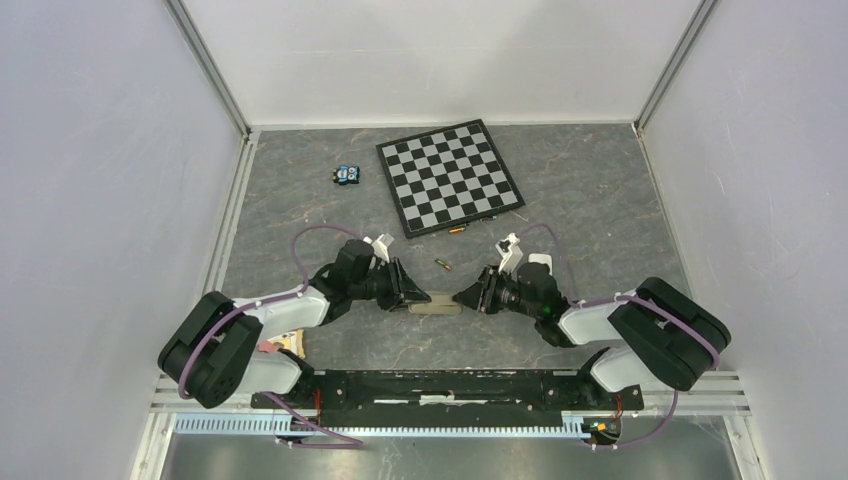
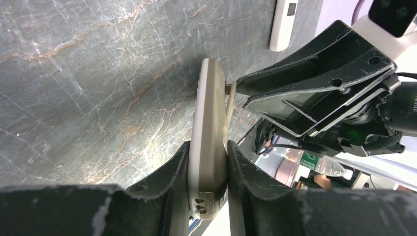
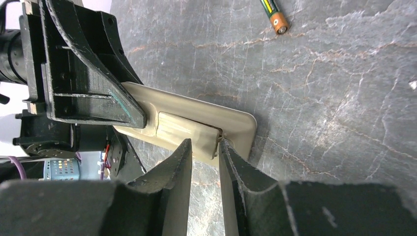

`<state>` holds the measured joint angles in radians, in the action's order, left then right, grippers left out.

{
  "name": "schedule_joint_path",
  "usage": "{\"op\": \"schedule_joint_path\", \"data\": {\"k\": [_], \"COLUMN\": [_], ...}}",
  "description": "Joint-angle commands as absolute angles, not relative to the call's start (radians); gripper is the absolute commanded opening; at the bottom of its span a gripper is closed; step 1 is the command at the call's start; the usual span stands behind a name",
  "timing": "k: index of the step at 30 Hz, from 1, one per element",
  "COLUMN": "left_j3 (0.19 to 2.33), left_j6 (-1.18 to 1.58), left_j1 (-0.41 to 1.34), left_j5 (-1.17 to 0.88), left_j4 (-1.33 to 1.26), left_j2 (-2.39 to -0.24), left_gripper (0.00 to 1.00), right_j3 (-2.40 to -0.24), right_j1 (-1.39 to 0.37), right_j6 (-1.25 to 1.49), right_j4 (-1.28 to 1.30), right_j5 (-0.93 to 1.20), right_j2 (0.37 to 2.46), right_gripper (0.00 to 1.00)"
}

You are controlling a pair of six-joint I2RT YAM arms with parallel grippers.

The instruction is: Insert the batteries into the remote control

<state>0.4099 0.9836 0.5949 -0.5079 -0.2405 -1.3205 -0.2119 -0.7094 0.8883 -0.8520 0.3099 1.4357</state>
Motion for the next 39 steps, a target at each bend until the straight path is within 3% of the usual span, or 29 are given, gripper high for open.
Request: {"op": "schedule_joint_path", "data": {"k": [1,15,21,25,28,33,39], "left_j3": [0.412,0.445,0.504,0.567,0.625,0.700,0.792], "left_j6": [0.986,0.923,0.809,0.706,0.630,0.499,0.309], "left_j1": [0.611,0.609,0.609,0.611,0.617,0.626,0.629], "left_j5": [-0.473,-0.428,-0.429,-0.507,-0.580,-0.692,-0.788], "left_j4": [-0.164,-0.048,0.090,0.183,0.238,0.305,0.422], "left_j2": [-1.348,-1.307,-1.252,-1.184,-1.115,-0.997,-0.910], "left_gripper": [0.02,0.02,0.02,0.02,0.02,0.02,0.02], "right_j3": [-0.289,-0.393,-0.491,-0.526,-0.540,-0.545,-0.589], "right_j1": [-0.685,-0.611,-0.609,-0.610,-0.610,-0.615,-0.644], "right_j6": [0.874,0.684,0.531,0.384,0.251,0.128,0.021], "right_j4": [-0.962,-0.674,-0.475,-0.390,-0.343,-0.329,-0.229], "right_j5": [0.306,0.236,0.273,0.390,0.538,0.877,0.940], "right_j2": [1.387,1.399,1.364,1.307,1.262,1.183,1.024], "right_gripper": [0.32,0.41,0.58,0.80,0.89,0.92,0.95]}}
